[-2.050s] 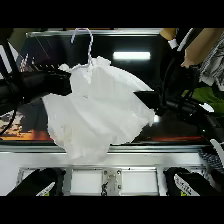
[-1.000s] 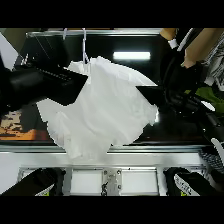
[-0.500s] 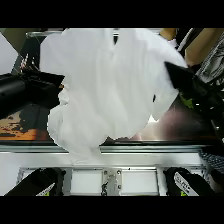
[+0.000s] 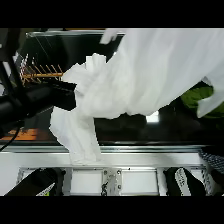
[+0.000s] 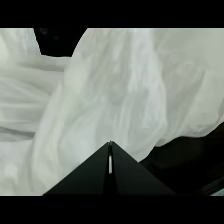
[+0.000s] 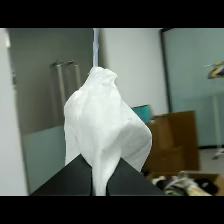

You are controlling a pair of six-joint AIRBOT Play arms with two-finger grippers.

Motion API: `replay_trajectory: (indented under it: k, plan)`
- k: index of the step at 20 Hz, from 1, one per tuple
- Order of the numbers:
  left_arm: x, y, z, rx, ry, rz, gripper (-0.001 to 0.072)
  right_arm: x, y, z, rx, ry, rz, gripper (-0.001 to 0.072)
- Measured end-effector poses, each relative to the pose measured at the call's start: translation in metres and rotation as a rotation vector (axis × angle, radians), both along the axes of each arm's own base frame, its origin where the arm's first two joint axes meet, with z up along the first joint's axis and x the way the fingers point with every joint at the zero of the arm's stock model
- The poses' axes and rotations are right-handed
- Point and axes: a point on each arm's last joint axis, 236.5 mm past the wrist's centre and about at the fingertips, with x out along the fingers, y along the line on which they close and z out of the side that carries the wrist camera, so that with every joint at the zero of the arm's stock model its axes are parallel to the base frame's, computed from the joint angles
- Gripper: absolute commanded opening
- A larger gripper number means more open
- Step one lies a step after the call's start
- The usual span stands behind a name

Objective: Fold the clothes and pants, and hang the long-sleeved shirts on hangers.

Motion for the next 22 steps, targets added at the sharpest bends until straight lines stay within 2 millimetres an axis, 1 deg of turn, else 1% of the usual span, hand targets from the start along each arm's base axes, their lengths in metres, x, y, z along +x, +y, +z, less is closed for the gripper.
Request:
replay_trajectory:
  k: [5,8,11,14,16,19,22]
  plan:
    - [0.026,-0.02,-0.007,0.061,0.008,-0.027,0.0015,-0.025,-0.075,0.019,0.032,-0.002,-0.362,0.0007]
    - [0.04,-0.03,-0.009,0.105,-0.002,-0.051,0.0014,-0.045,-0.113,0.027,0.068,-0.003,-0.552,0.0007]
    - [0.05,-0.034,-0.015,0.136,0.0,-0.06,0.0014,-0.071,-0.145,0.037,0.104,-0.011,-0.738,0.0007]
    - [0.06,-0.033,-0.022,0.155,0.011,-0.05,0.0014,-0.096,-0.169,0.053,0.099,-0.016,-0.912,0.0007]
    - [0.065,-0.028,-0.025,0.16,0.016,-0.035,0.0014,-0.11,-0.181,0.067,0.066,-0.01,-1.028,0.0007]
    - [0.071,-0.021,-0.026,0.165,0.02,-0.014,0.0014,-0.127,-0.197,0.088,0.016,-0.004,-1.173,0.0007]
    - [0.074,-0.017,-0.027,0.165,0.023,-0.004,0.0014,-0.138,-0.215,0.105,0.01,-0.009,-1.267,0.0007]
